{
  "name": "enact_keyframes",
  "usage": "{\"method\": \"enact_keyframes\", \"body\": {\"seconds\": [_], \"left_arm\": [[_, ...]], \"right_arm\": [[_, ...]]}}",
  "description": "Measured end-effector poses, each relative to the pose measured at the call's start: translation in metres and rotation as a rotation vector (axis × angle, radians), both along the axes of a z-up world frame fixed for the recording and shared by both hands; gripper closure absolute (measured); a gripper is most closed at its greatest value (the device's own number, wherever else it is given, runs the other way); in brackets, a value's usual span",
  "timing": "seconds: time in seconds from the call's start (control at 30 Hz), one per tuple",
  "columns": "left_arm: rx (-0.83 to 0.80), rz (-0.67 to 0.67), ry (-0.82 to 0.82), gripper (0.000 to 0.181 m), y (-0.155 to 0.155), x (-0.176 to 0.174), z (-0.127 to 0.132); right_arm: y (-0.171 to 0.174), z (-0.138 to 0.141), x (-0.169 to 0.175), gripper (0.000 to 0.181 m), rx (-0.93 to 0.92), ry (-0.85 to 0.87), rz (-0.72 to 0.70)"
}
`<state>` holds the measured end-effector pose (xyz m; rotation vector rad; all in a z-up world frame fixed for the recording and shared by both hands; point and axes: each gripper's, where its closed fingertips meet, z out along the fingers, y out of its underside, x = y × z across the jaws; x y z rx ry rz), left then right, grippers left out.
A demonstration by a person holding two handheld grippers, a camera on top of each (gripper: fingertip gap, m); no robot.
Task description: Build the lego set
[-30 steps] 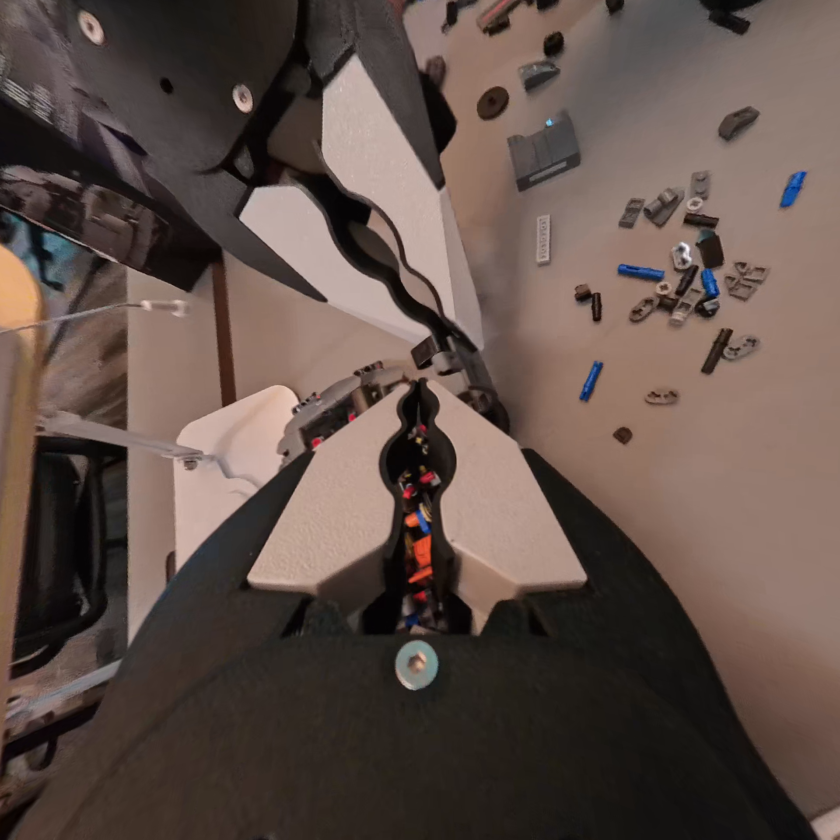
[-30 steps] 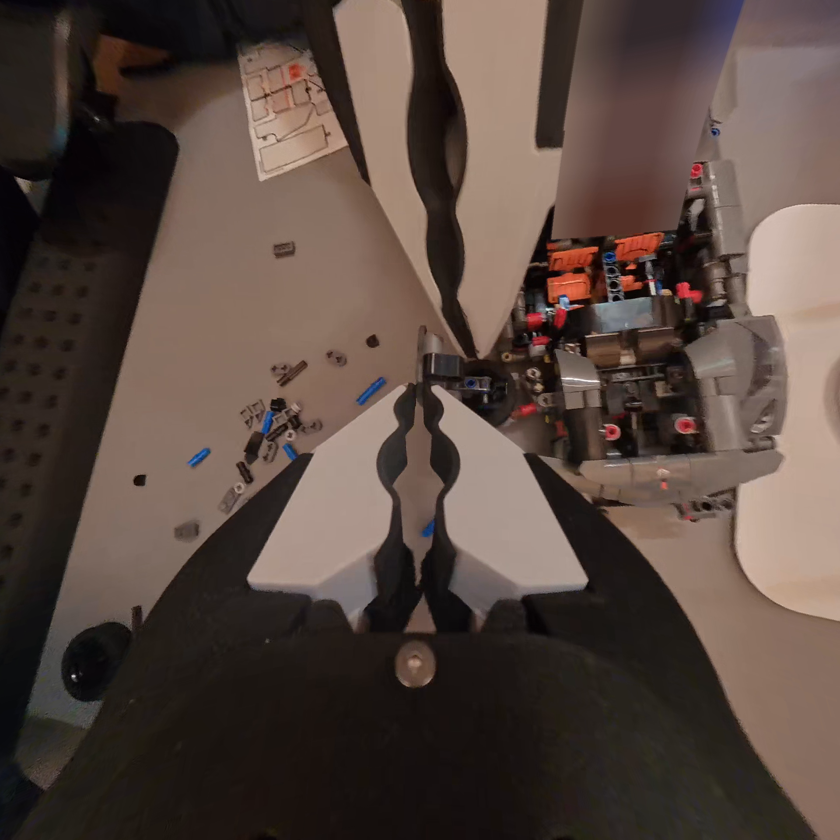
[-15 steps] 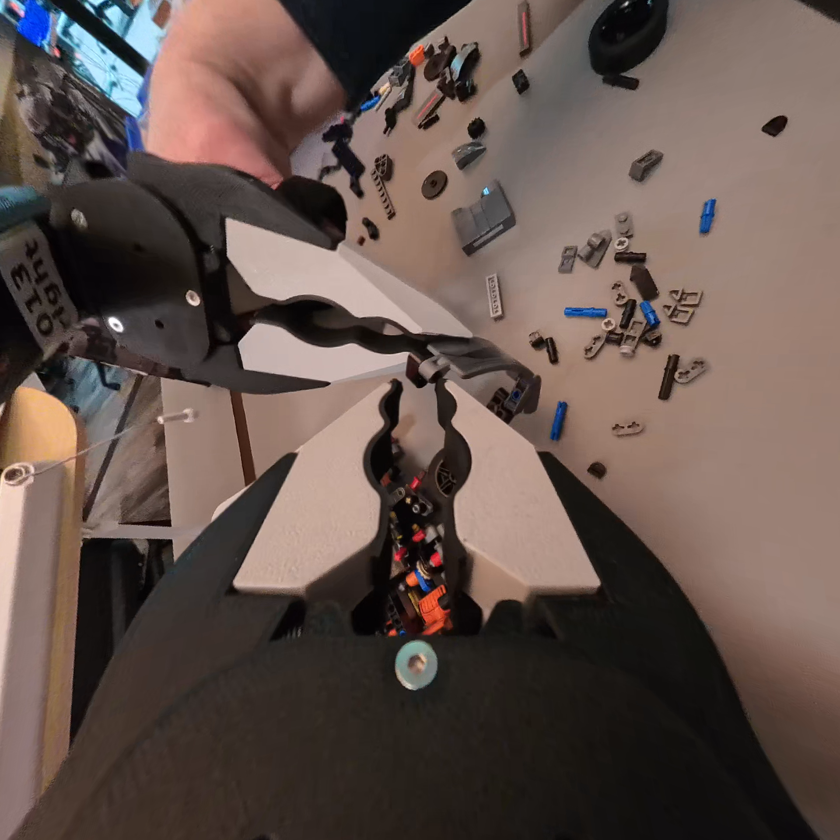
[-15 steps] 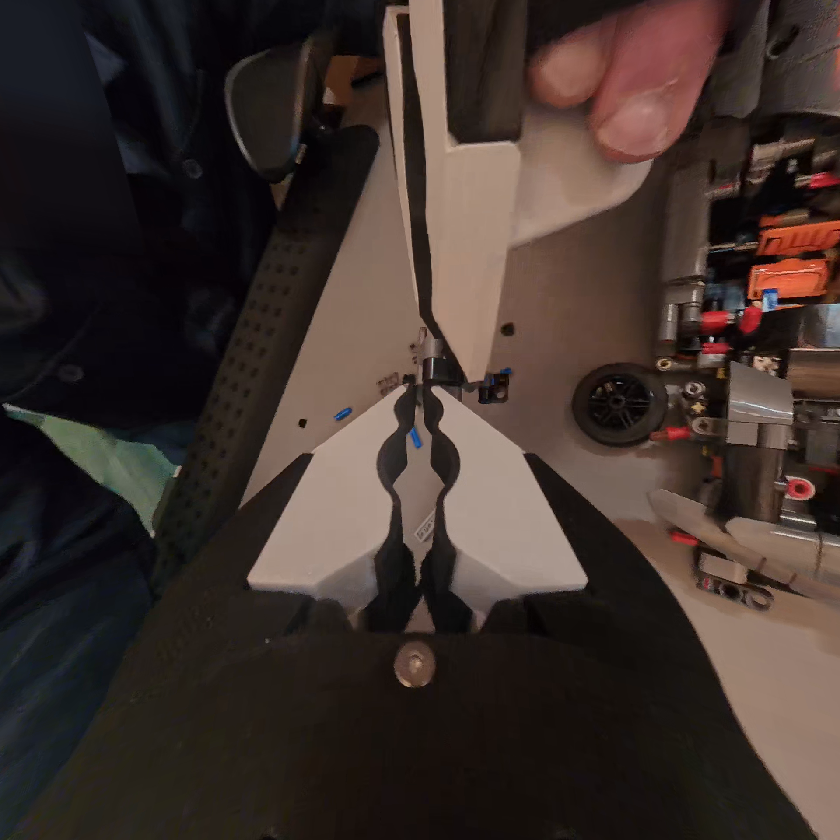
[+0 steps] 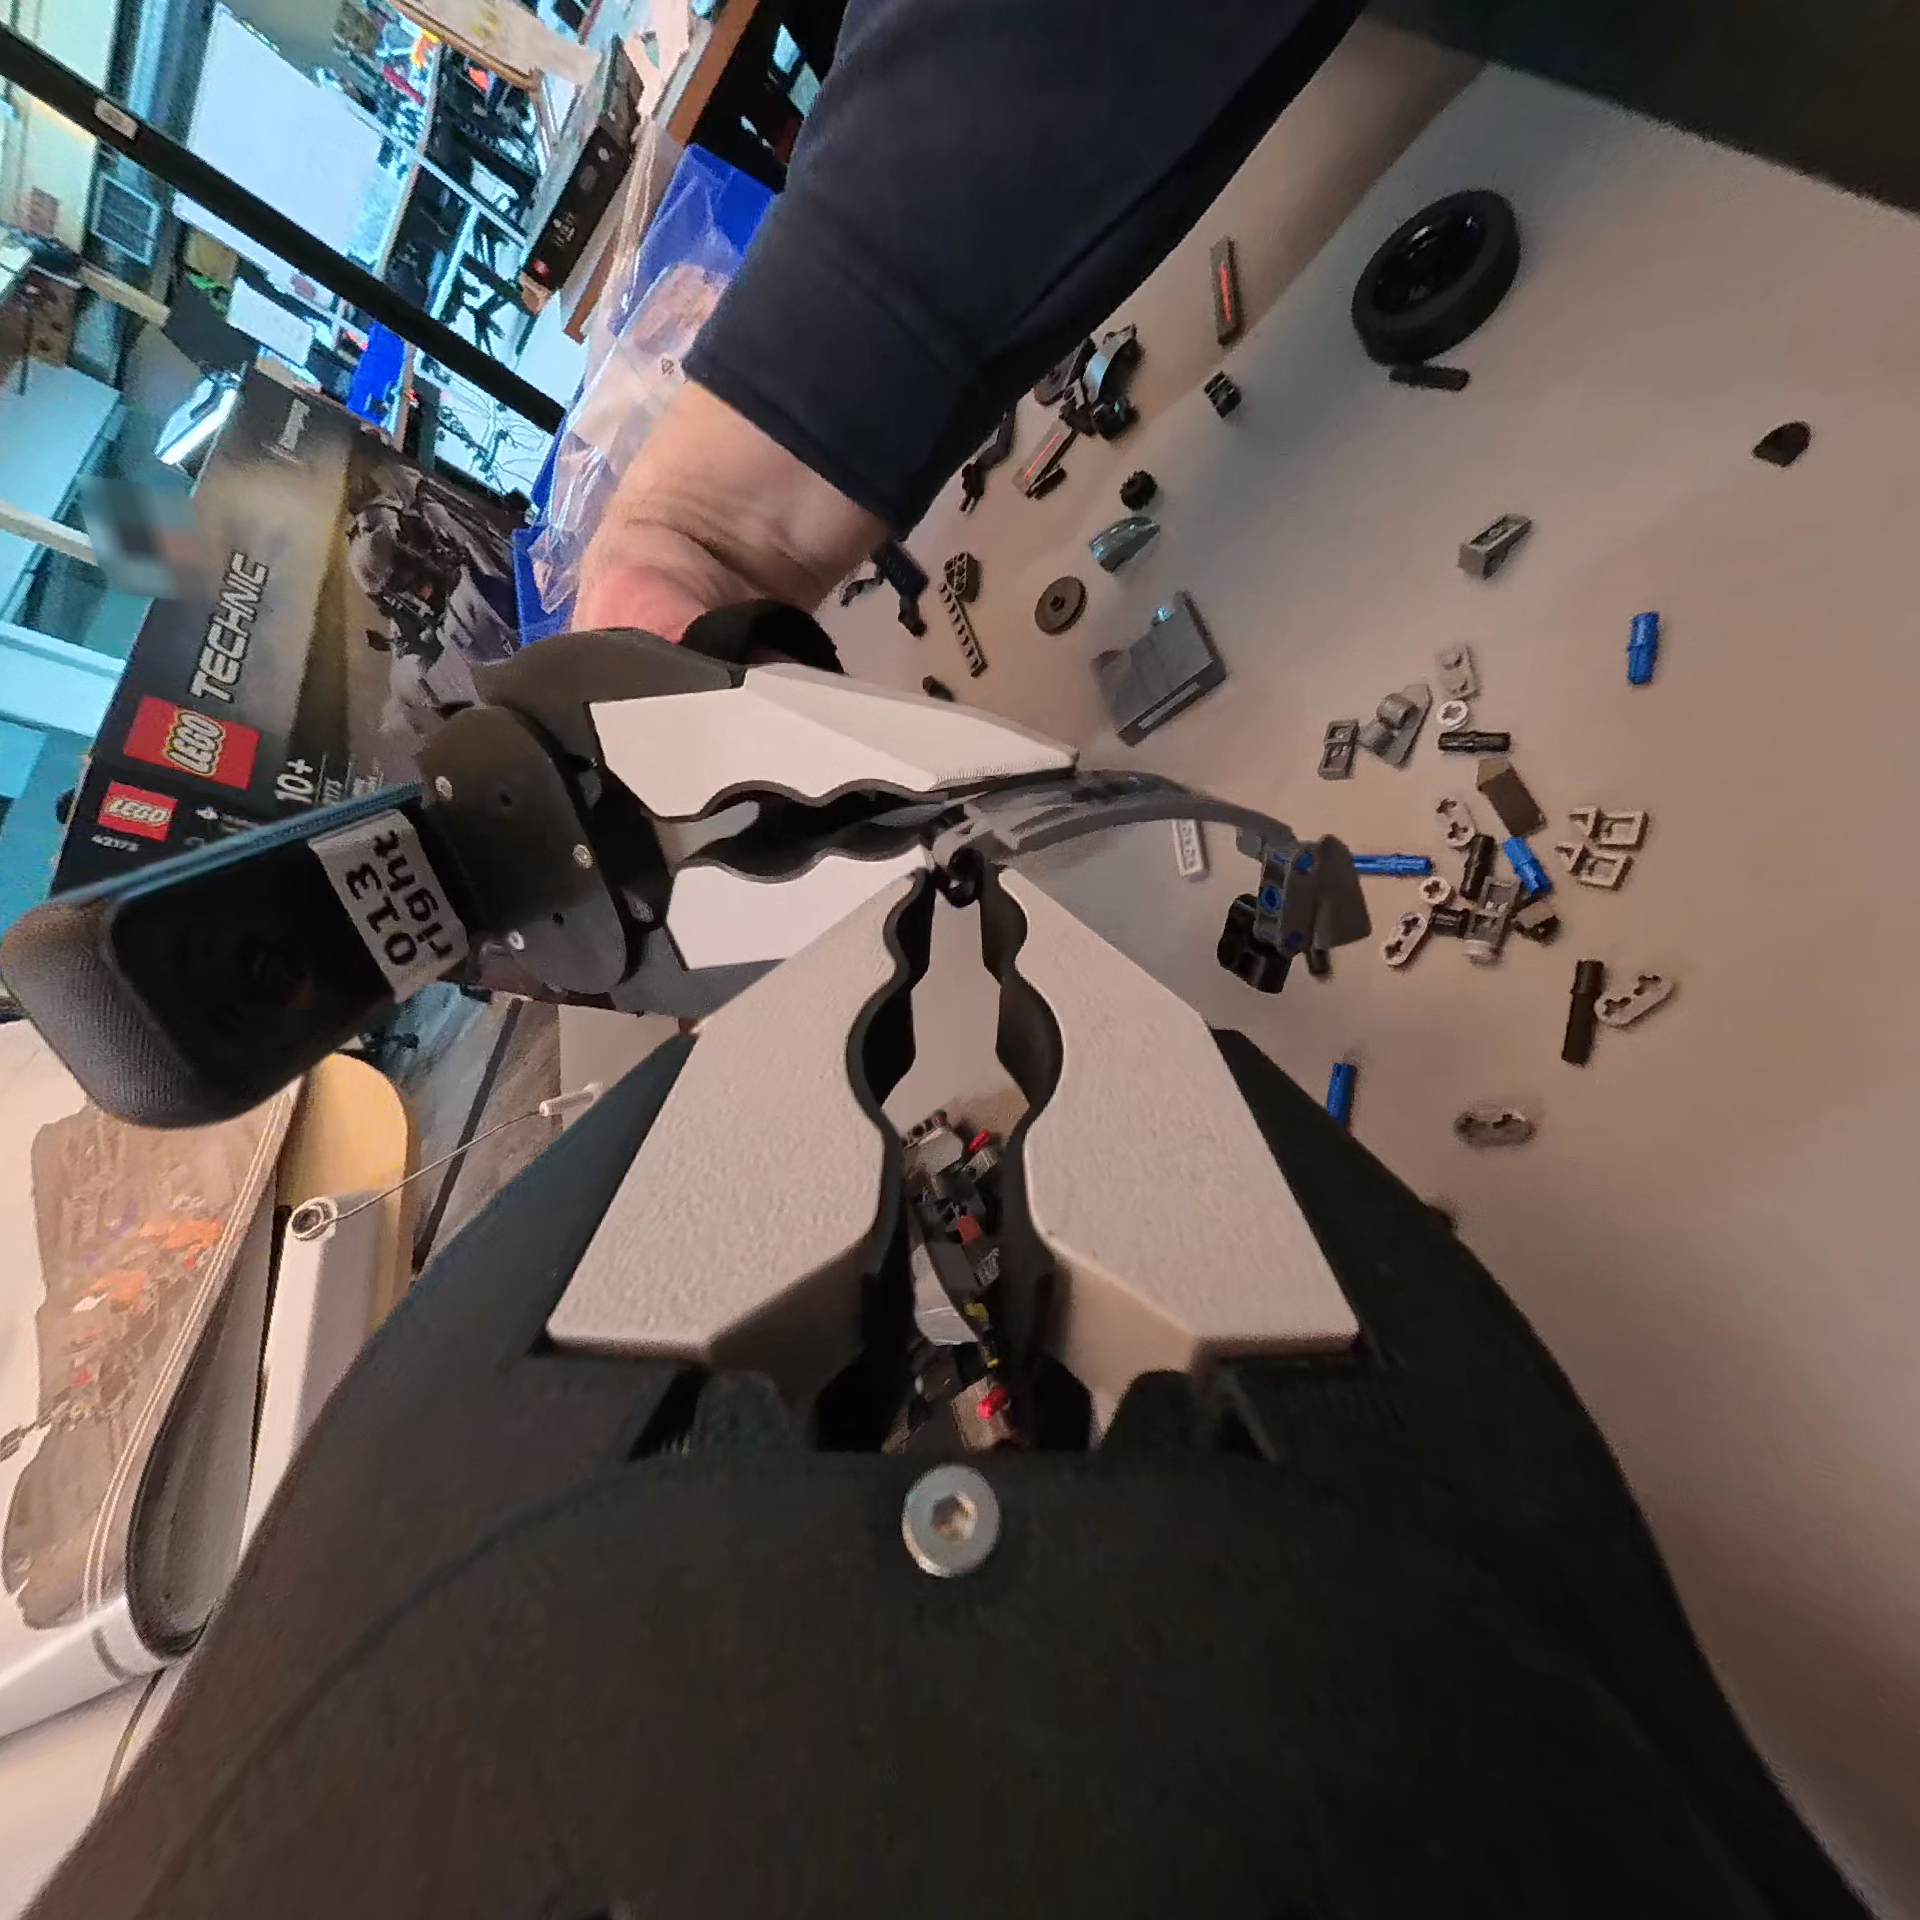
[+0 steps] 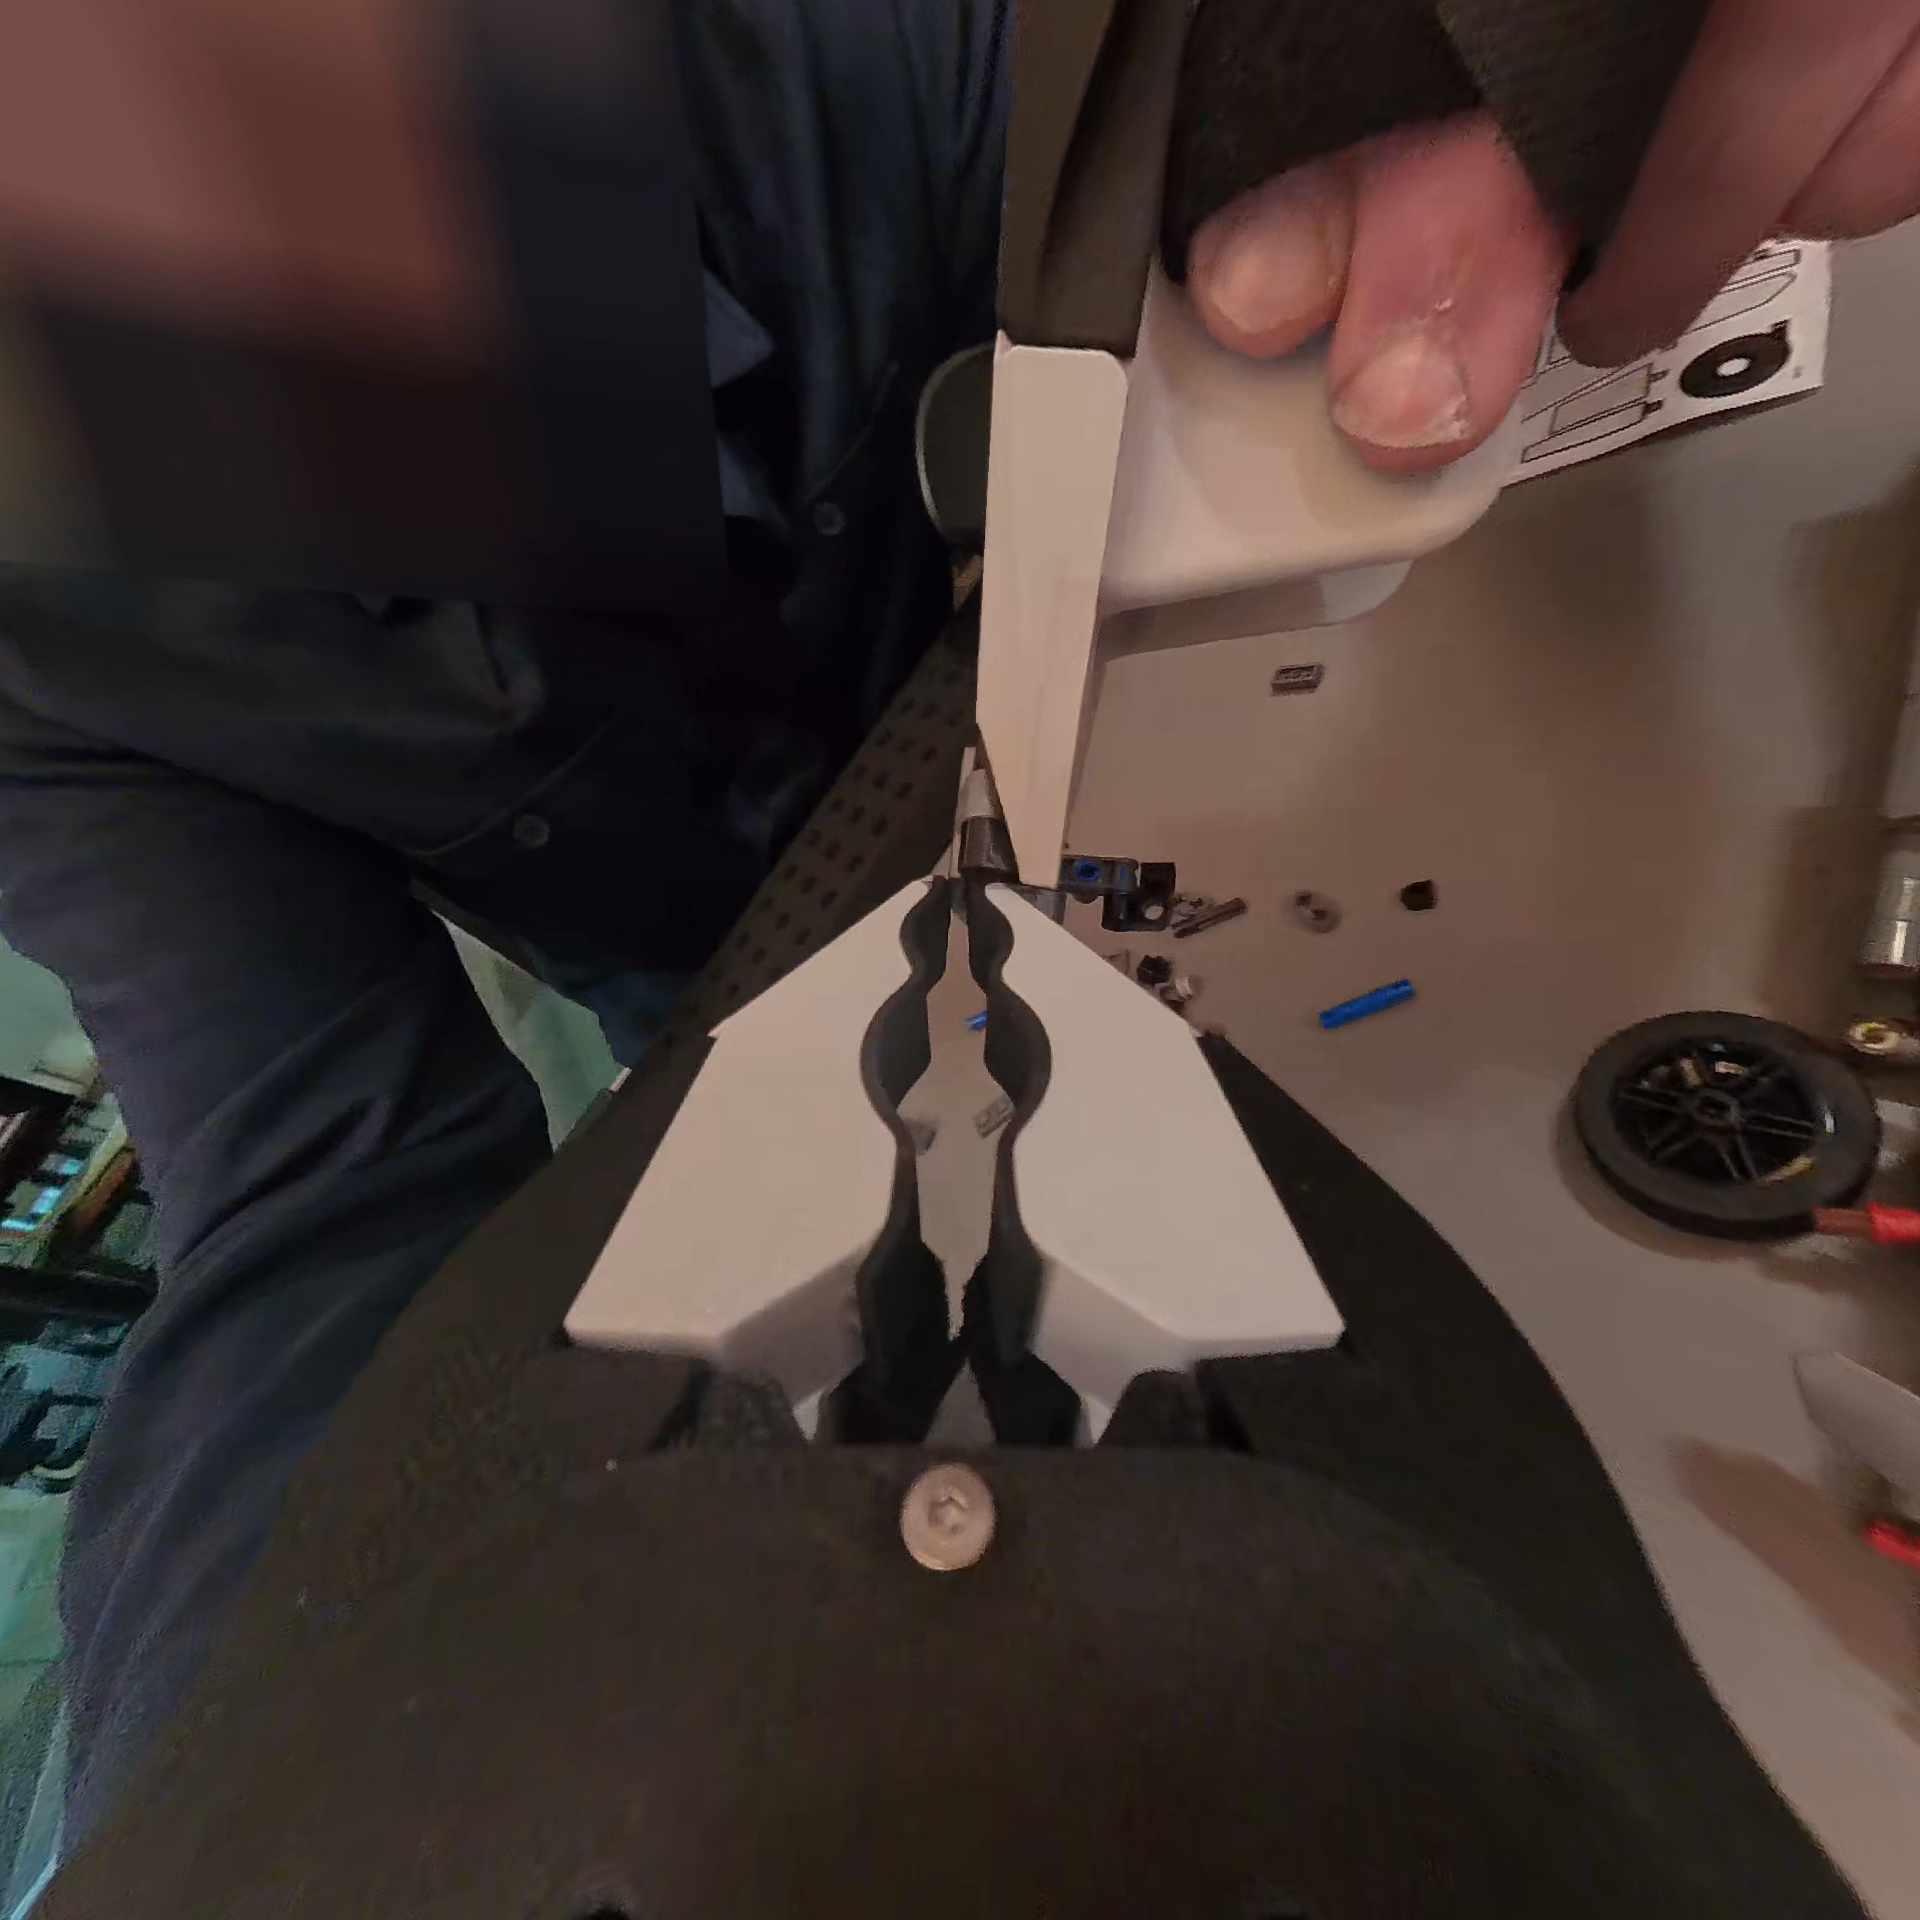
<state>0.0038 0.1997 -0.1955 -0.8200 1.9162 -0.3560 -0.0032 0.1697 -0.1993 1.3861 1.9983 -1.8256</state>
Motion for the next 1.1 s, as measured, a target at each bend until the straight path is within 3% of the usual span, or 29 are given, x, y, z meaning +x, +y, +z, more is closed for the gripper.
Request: {"method": "enact_keyframes", "body": {"seconds": [0.2, 0.47, 0.57, 0.67, 0.77, 0.87, 0.93, 1.1], "left_arm": [[-0.02, 0.07, -0.055, 0.176, 0.015, -0.001, 0.01], [-0.01, 0.234, -0.141, 0.177, 0.057, -0.012, 0.024], [0.022, 0.367, -0.183, 0.177, 0.082, -0.019, 0.03], [0.104, 0.511, -0.193, 0.177, 0.102, -0.025, 0.033], [0.107, 0.579, -0.213, 0.177, 0.11, -0.028, 0.035], [0.096, 0.608, -0.222, 0.177, 0.114, -0.03, 0.036], [0.093, 0.62, -0.217, 0.177, 0.114, -0.031, 0.035], [0.052, 0.617, -0.167, 0.176, 0.117, -0.035, 0.035]], "right_arm": [[0.016, 0.008, -0.004, 0.18, 0.008, 0.061, -0.119], [0.075, 0.02, -0.015, 0.159, 0.224, 0.095, -0.56], [0.104, 0.024, -0.011, 0.156, 0.339, 0.074, -0.763], [0.111, 0.028, -0.01, 0.144, 0.463, 0.044, -0.865], [0.11, 0.03, -0.016, 0.135, 0.476, -0.009, -0.919], [0.112, 0.02, -0.025, 0.139, 0.506, -0.053, -0.945], [0.115, 0.016, -0.029, 0.153, 0.541, -0.066, -0.971], [0.119, 0.019, -0.029, 0.156, 0.607, -0.074, -0.965]]}}
